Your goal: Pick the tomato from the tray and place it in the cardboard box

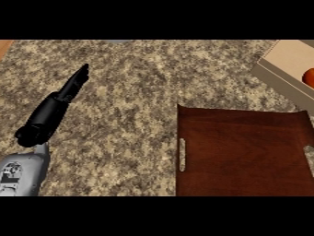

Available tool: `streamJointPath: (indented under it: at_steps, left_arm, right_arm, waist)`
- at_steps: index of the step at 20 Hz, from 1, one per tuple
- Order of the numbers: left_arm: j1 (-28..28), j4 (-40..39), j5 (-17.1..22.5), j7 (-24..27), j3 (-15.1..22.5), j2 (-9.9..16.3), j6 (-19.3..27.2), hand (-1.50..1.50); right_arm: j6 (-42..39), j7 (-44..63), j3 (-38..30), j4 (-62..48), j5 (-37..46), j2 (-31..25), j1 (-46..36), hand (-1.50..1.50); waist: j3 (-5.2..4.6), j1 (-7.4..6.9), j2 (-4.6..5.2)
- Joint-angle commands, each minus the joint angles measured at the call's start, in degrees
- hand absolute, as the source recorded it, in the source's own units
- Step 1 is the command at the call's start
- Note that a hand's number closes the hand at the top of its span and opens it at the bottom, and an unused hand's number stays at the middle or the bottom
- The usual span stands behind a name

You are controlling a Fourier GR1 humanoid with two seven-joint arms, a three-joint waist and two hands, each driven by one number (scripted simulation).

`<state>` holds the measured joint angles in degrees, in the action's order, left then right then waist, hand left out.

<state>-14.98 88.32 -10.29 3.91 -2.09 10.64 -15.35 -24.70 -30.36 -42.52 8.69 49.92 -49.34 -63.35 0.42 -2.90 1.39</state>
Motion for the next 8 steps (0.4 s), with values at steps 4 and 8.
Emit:
streamJointPath:
  at_steps: [4, 8]
  left_arm:
    - [1.3, 0.8, 0.9, 0.1, -0.3, 0.8, -1.4, 0.00]
    - [1.8, 1.2, -0.8, 1.8, 1.2, -0.5, 0.1, 0.00]
  right_arm:
    - [-1.2, 9.8, -14.8, -5.3, -14.0, -5.6, 0.3, -1.50]
    - [0.6, 8.4, -16.7, -3.5, -16.2, -6.7, 4.3, -1.50]
  waist:
    - [0.00, -0.57, 0.39]
    - [0.12, -0.99, 0.91]
